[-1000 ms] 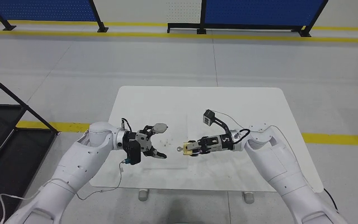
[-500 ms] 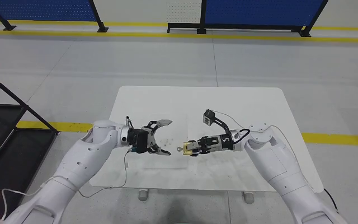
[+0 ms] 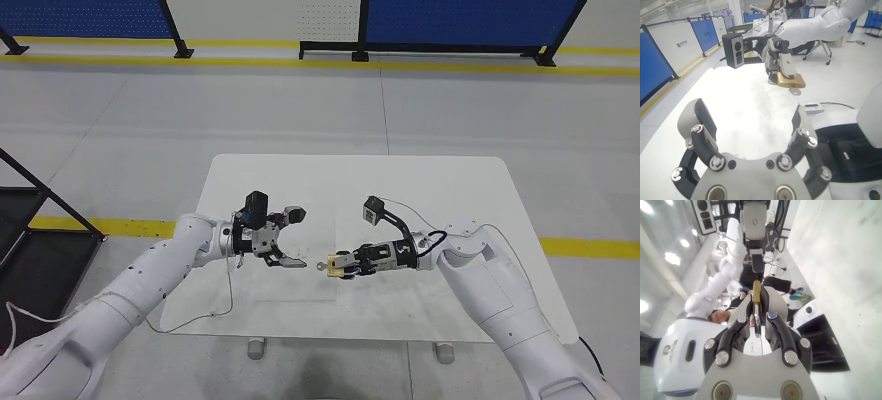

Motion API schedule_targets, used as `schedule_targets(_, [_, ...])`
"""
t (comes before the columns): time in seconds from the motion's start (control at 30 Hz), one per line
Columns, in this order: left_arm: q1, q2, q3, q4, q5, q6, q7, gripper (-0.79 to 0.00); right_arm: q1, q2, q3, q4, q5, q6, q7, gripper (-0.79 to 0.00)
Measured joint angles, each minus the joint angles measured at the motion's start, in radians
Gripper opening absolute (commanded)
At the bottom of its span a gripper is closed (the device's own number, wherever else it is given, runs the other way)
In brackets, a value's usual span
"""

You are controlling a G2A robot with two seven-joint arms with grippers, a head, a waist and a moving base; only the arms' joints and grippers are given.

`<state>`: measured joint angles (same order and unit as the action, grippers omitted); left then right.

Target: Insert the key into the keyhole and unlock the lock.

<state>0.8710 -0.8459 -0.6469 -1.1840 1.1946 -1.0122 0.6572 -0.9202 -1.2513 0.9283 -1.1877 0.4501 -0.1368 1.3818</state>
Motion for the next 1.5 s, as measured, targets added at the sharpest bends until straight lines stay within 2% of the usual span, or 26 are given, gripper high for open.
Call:
schedule_targets(0.27, [-0.117, 0.056, 0.263, -0.098, -0.637, 0.000, -0.290, 0.000, 0.000, 0.000, 0.000, 0.000, 0.000, 0.000, 0.000, -0.785])
schedule_targets(0.37, [-0.155, 0.078, 0.335, -0.140, -0.903, 0.000, -0.460, 0.000, 0.000, 0.000, 0.000, 0.000, 0.000, 0.000, 0.000, -0.785])
schedule_targets(0.47, [-0.174, 0.088, 0.353, -0.153, -1.115, 0.000, -0.592, 0.000, 0.000, 0.000, 0.000, 0.000, 0.000, 0.000, 0.000, -0.785])
schedule_targets(0.53, [-0.173, 0.088, 0.352, -0.151, -1.150, 0.000, -0.586, 0.000, 0.000, 0.000, 0.000, 0.000, 0.000, 0.000, 0.000, -0.785])
schedule_targets(0.67, [-0.173, 0.087, 0.351, -0.151, -1.069, 0.000, -0.560, 0.000, 0.000, 0.000, 0.000, 0.000, 0.000, 0.000, 0.000, -0.785])
schedule_targets(0.8, [-0.169, 0.087, 0.350, -0.153, -1.067, 0.008, -0.568, 0.000, 0.000, 0.000, 0.000, 0.000, 0.000, 0.000, 0.000, -0.785])
schedule_targets(0.87, [-0.161, 0.086, 0.340, -0.156, -1.084, 0.030, -0.594, 0.000, 0.000, 0.000, 0.000, 0.000, 0.000, 0.000, 0.000, -0.785])
schedule_targets(1.13, [-0.198, 0.075, 0.293, -0.094, -1.238, -0.001, -0.751, 0.000, 0.000, 0.000, 0.000, 0.000, 0.000, 0.000, 0.000, -0.785])
schedule_targets(1.33, [-0.234, 0.037, 0.305, -0.038, -1.397, 0.000, -0.928, 0.000, 0.000, 0.000, 0.000, 0.000, 0.000, 0.000, 0.000, -0.785])
schedule_targets(1.43, [-0.255, 0.016, 0.338, 0.006, -1.526, 0.005, -1.093, 0.000, 0.000, 0.000, 0.000, 0.000, 0.000, 0.000, 0.000, -0.785])
schedule_targets(1.5, [-0.277, 0.003, 0.362, 0.044, -1.646, 0.043, -1.240, 0.000, 0.000, 0.000, 0.000, 0.000, 0.000, 0.000, 0.000, -0.785])
